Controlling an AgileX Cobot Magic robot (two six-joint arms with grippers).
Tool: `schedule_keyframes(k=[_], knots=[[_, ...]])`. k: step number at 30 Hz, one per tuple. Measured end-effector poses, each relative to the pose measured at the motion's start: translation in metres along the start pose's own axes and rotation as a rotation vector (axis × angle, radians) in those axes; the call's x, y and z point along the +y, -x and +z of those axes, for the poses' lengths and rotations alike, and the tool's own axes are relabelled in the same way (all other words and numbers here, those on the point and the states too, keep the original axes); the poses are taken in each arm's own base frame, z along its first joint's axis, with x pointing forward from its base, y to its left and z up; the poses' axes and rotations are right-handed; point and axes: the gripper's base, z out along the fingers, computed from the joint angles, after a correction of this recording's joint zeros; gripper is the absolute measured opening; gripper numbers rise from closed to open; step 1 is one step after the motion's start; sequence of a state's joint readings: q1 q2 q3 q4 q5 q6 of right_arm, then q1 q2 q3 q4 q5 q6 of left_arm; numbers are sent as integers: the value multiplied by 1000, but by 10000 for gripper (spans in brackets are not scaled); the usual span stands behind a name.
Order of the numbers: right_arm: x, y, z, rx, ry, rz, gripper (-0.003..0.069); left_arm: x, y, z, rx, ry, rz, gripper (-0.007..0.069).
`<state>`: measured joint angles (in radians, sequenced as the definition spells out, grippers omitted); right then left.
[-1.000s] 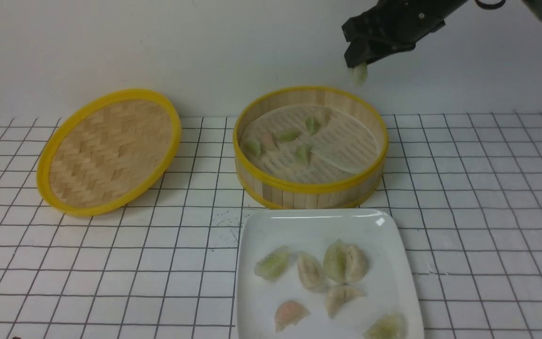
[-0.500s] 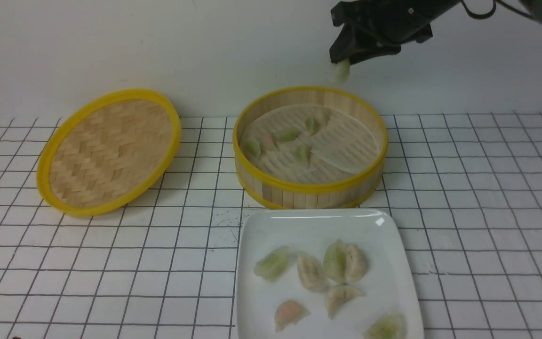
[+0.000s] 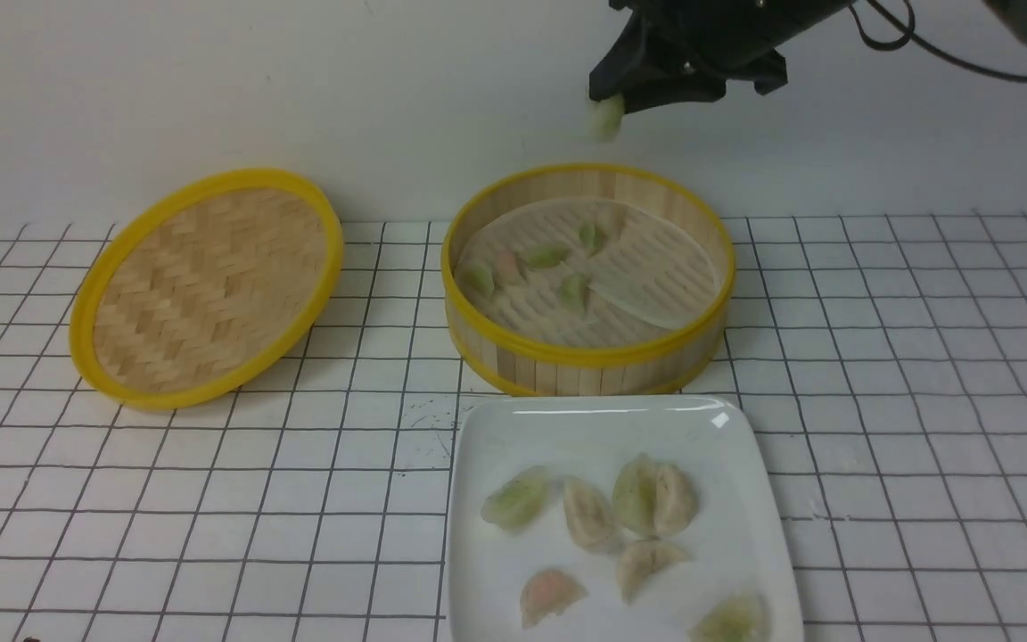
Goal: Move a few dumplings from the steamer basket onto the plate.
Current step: Use the right arm to put the dumpling into the plate
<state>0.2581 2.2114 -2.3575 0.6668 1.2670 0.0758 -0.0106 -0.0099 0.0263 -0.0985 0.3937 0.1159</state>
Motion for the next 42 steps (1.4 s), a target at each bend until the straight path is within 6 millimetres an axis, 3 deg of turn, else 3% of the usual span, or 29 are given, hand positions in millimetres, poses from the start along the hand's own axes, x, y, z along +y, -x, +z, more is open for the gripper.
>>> schedule_keyframes(k=[9, 22, 29, 42], knots=[[9, 2, -3, 3, 141, 70, 184, 0, 0, 0, 0, 0, 0, 225], [-25, 18, -27, -69, 121, 99, 184, 0, 0, 0, 0, 0, 0, 225], [-27, 20, -30, -77, 145, 105, 184, 0, 0, 0, 0, 0, 0, 225], [-63, 15, 27, 1, 266, 194, 184, 0, 0, 0, 0, 0, 0, 225]])
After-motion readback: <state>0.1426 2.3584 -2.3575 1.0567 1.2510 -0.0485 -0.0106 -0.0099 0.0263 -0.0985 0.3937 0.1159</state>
